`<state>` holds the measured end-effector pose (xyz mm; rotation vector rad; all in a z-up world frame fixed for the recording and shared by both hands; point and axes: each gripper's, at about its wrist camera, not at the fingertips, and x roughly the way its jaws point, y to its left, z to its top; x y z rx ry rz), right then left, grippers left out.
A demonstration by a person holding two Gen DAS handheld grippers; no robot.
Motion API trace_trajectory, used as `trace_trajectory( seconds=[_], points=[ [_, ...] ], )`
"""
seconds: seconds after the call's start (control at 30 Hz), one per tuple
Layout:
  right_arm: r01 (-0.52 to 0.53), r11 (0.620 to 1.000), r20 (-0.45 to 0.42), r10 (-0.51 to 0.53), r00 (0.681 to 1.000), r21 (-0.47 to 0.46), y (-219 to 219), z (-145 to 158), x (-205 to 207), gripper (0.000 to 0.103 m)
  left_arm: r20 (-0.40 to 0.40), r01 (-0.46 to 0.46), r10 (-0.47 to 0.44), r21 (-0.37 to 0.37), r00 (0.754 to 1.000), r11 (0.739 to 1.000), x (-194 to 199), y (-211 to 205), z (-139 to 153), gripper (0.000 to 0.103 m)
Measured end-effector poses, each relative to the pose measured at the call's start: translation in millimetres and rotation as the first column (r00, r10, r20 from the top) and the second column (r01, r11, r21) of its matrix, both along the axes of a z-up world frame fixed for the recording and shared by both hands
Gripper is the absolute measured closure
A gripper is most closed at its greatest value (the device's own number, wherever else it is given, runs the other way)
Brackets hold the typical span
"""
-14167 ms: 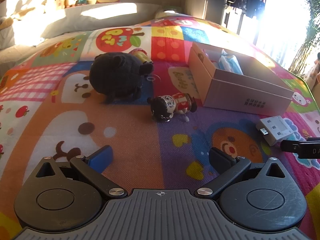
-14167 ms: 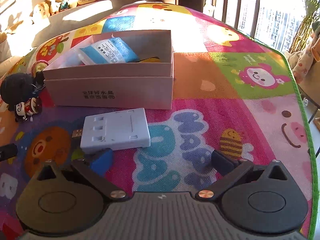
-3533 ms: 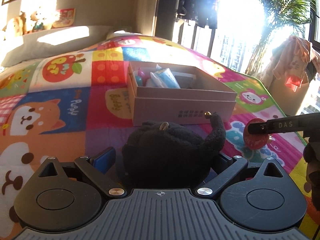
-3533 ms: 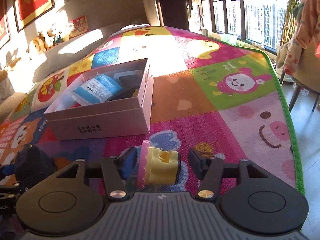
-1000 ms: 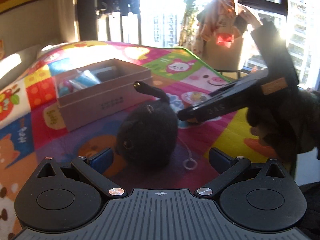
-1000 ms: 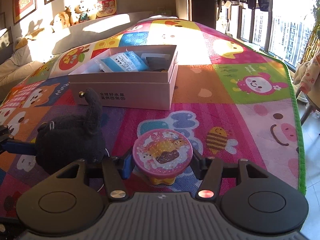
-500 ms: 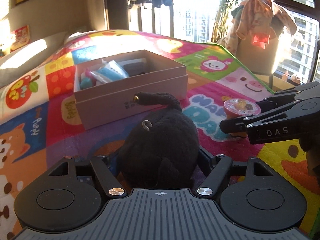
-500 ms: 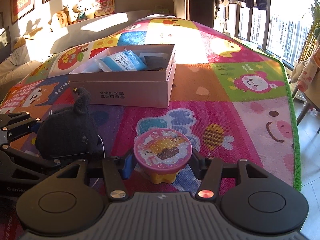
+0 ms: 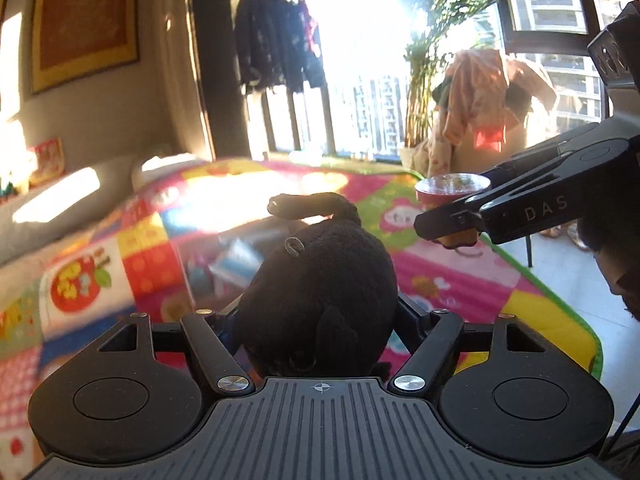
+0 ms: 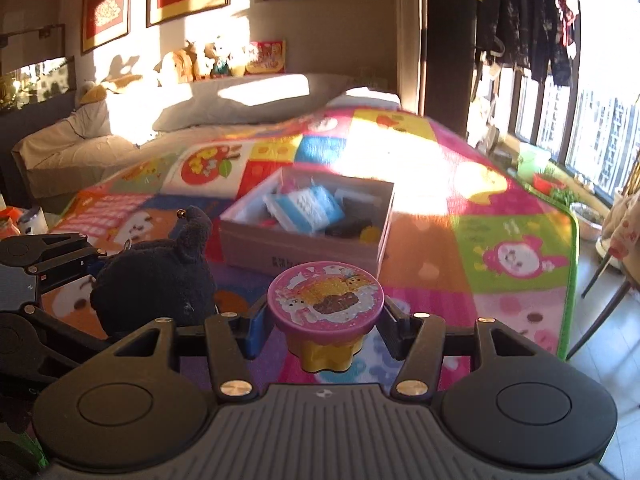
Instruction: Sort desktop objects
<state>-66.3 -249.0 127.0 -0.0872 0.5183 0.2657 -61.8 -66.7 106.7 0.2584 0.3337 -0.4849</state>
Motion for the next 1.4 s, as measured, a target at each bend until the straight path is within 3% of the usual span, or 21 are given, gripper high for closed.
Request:
trace_trajectory(
  seconds=[0.13,0.3,0.37,0.5,0.7,0.87,1.0,1.1,1.17,1.4],
  points=[
    [0.006,1.0,0.154,-0.01,0.988,0.028,-10,53,0,0.048,0.13,-0.009,0.002,0.049,0.991,0.999,33,-14,29,0.025],
    [0.045,0.998,0.263,-0.057,0.963,0.054,-19,89,23,0.048,0.15,-0.037,0.035,0.012,0.988,0.999,109,-33,32,0.025],
    [0.056,0.996,0.262,-0.072,0.962,0.065,-22,94,39,0.048,0.156,-0.053,0.054,-0.014,0.986,0.999,140,-40,25,0.017],
    [0.096,0.993,0.208,-0.108,0.972,0.068,-26,91,78,0.048,0.078,-0.091,0.091,-0.002,0.993,0.996,169,-40,2,0.009],
    [0.14,0.984,0.149,-0.155,0.976,0.109,-38,78,112,0.048,-0.027,-0.176,0.175,-0.058,0.984,0.983,139,11,-29,0.004],
    [0.099,0.981,0.073,-0.112,0.991,0.168,-23,67,146,0.048,-0.119,-0.23,0.22,-0.081,0.968,0.97,127,40,-47,0.003],
    [0.054,0.969,-0.041,-0.046,0.998,0.241,-2,56,184,0.048,-0.164,-0.238,0.221,-0.094,0.961,0.967,122,52,-56,0.003],
    [0.018,0.966,-0.169,0.027,0.985,0.259,23,37,217,0.048,-0.172,-0.24,0.219,-0.112,0.96,0.964,116,61,-58,0.002],
    [0.039,0.967,-0.228,0.02,0.973,0.251,35,23,229,0.039,-0.175,-0.246,0.224,-0.119,0.959,0.962,114,67,-59,0.002],
    [0.135,0.961,-0.195,-0.088,0.977,0.241,19,8,234,0.035,-0.236,-0.285,0.248,-0.139,0.94,0.948,117,81,-70,0.001]
  ],
)
